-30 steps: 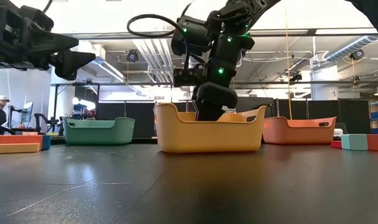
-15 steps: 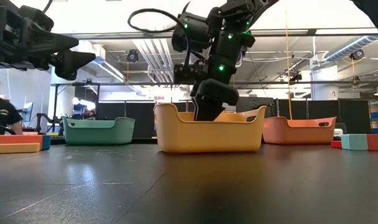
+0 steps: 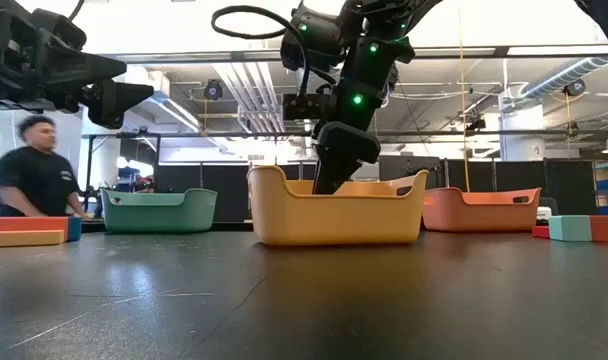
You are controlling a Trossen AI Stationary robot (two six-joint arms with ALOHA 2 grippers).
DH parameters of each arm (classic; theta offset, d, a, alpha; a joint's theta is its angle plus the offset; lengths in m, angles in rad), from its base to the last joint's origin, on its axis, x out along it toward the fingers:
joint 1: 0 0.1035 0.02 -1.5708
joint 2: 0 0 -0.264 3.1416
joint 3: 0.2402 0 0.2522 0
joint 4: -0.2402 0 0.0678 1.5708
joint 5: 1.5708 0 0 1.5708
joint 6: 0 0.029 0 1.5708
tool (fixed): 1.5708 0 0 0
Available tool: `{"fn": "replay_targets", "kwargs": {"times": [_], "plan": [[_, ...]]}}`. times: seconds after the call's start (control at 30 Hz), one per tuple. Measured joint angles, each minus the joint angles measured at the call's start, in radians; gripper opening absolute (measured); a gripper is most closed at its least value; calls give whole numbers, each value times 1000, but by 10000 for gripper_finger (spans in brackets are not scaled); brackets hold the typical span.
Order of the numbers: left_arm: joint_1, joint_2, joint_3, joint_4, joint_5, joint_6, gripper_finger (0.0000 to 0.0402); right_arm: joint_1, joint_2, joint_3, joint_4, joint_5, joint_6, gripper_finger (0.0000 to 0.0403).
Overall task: Sort blocks by size
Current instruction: Put the orange thin block into the yellow bin
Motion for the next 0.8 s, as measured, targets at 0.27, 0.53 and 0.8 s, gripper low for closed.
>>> {"fn": "replay_targets", "kwargs": {"times": [0.27, 0.53, 0.8], "plan": [[0, 0, 0, 0, 0, 0, 274, 1, 0, -38, 1, 13, 9, 93], [0, 0, 0, 0, 0, 0, 274, 1, 2, -49, 0, -1, 10, 68], [0, 0, 0, 0, 0, 0, 274, 1, 2, -48, -1, -74, 27, 43]]}}
